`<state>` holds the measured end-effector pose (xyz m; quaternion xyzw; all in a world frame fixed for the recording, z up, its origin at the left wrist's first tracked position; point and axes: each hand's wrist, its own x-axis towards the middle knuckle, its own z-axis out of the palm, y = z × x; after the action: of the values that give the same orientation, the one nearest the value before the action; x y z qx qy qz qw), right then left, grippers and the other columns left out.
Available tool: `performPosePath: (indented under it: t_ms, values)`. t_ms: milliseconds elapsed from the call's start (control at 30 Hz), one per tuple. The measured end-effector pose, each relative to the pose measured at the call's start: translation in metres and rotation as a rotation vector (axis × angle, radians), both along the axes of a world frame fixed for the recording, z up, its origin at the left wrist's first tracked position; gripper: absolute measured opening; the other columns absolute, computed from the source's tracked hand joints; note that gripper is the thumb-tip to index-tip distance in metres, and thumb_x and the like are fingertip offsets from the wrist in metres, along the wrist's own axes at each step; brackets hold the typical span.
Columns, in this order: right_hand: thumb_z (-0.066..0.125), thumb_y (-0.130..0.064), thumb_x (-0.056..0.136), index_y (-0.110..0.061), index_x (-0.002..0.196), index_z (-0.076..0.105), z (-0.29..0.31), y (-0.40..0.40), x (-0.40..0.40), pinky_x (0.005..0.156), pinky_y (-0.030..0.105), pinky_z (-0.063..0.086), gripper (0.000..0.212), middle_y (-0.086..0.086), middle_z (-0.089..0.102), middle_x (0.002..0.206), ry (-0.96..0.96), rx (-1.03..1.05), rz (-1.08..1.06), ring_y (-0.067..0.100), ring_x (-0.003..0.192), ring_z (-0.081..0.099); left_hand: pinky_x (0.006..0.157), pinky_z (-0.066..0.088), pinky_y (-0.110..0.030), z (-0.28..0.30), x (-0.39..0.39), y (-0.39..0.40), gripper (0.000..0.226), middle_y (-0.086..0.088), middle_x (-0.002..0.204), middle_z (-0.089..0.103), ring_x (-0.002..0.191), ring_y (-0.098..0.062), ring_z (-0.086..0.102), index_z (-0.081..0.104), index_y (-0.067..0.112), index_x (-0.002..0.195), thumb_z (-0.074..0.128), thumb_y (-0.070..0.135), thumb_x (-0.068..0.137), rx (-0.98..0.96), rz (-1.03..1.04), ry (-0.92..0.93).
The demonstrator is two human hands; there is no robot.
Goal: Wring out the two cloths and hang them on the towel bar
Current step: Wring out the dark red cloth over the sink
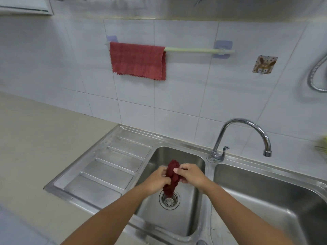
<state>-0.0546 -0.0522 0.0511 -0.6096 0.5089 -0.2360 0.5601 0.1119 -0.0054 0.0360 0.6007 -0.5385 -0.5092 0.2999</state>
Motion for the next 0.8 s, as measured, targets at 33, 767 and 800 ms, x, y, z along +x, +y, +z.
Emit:
performPosePath:
  t_ms: [33, 767, 800]
  values:
    - [0.067, -0.022, 0.089, -0.014, 0.072, 0.062, 0.003, 0.000, -0.001, 0.064, 0.023, 0.047, 0.019, 0.002, 0.061, 0.066, -0.006, 0.019, 0.012, 0.011, 0.059, 0.055, 0.074, 0.046, -0.014, 0.003, -0.001, 0.001, 0.044, -0.004, 0.118, 0.063, 0.100, -0.010, 0.062, 0.047, 0.015, 0.126, 0.062, 0.008, 0.086, -0.004, 0.046, 0.047]
    - [0.061, -0.012, 0.086, -0.014, 0.072, 0.055, 0.020, -0.010, -0.025, 0.060, 0.026, 0.051, 0.015, 0.005, 0.058, 0.070, -0.258, 0.077, -0.221, 0.018, 0.064, 0.061, 0.091, 0.050, -0.030, 0.030, 0.011, -0.018, 0.025, 0.003, 0.106, 0.067, 0.099, -0.013, 0.063, 0.058, 0.019, 0.102, 0.070, 0.029, 0.083, -0.145, 0.062, -0.221]
    - [0.062, -0.013, 0.086, -0.013, 0.075, 0.057, 0.021, -0.011, -0.024, 0.059, 0.025, 0.051, 0.012, 0.006, 0.062, 0.073, -0.252, 0.081, -0.194, 0.019, 0.067, 0.062, 0.091, 0.049, -0.028, 0.029, 0.008, -0.018, 0.034, 0.006, 0.112, 0.064, 0.103, -0.012, 0.062, 0.056, 0.023, 0.112, 0.071, 0.029, 0.082, -0.116, 0.026, -0.224]
